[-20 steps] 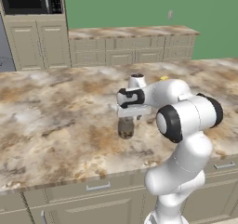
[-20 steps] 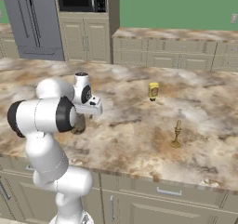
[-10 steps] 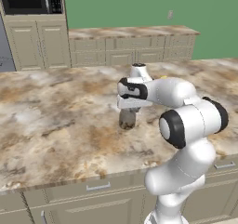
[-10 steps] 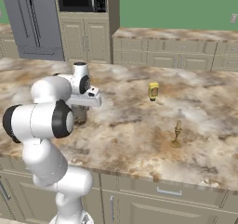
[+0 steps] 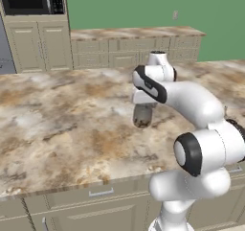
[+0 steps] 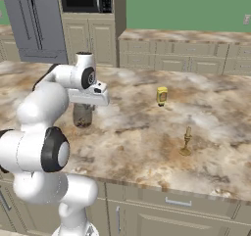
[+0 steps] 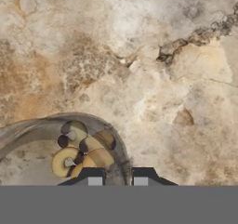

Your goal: Pick the jar and candle from the dining table and place them in the open cabinet. Close the cabinet after placing the objects.

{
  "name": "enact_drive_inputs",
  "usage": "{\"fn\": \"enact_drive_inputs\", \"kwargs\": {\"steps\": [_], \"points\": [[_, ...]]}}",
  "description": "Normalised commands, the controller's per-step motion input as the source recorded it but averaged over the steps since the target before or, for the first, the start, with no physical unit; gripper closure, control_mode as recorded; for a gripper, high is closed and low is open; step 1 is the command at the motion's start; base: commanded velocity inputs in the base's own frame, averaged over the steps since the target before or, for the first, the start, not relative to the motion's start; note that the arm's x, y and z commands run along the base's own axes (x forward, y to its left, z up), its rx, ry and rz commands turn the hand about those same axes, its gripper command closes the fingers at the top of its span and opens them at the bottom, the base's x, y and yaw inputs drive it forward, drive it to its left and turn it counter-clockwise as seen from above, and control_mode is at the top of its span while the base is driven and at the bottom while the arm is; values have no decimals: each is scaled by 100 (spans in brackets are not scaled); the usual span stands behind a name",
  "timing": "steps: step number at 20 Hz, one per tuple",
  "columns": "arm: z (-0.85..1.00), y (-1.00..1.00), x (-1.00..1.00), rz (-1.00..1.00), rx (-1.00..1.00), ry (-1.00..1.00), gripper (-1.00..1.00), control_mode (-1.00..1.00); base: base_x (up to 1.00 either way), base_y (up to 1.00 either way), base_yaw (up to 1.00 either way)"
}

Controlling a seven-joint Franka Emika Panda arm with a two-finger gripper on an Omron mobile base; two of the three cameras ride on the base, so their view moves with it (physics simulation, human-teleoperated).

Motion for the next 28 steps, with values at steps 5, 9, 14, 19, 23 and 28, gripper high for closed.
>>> {"fn": "enact_drive_inputs", "kwargs": {"steps": [5,9,14,19,23,28], "points": [[36,-15,-75,-3,1,0,100,-100,0,0,0],[29,-8,-60,0,0,-2,100,-100,0,0,0],[6,-16,-30,0,0,-5,100,-100,0,0,0],[0,-8,-16,0,0,-1,100,100,-26,0,-1],[0,0,0,0,0,0,100,100,-100,2,-7],[0,0,0,0,0,0,100,100,-100,69,-2]]}}
